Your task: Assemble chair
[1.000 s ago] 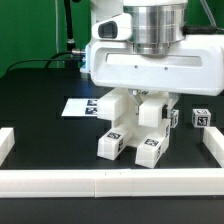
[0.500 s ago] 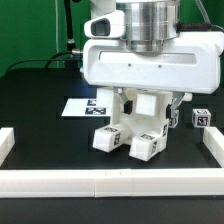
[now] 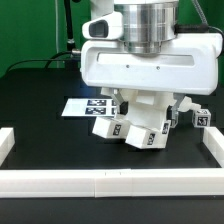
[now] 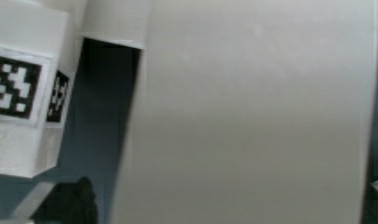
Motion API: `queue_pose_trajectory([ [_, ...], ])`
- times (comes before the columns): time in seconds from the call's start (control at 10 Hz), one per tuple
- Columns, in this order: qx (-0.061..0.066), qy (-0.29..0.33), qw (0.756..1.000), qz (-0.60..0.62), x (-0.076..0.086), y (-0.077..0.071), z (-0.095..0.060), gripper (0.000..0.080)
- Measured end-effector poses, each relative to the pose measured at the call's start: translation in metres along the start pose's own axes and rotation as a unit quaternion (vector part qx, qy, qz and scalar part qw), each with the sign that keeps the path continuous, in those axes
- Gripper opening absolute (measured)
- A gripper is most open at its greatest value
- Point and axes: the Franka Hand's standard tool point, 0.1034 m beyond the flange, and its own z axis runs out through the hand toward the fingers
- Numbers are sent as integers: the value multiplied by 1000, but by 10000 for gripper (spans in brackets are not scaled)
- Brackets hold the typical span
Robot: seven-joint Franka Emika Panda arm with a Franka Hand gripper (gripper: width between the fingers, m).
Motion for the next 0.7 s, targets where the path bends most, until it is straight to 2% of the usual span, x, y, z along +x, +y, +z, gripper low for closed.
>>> queue_pose_trajectory([
  [0.4, 8, 7, 1000, -1, 4, -4, -14, 648],
  [0.7, 17, 12, 1000, -4, 2, -8, -34, 648],
])
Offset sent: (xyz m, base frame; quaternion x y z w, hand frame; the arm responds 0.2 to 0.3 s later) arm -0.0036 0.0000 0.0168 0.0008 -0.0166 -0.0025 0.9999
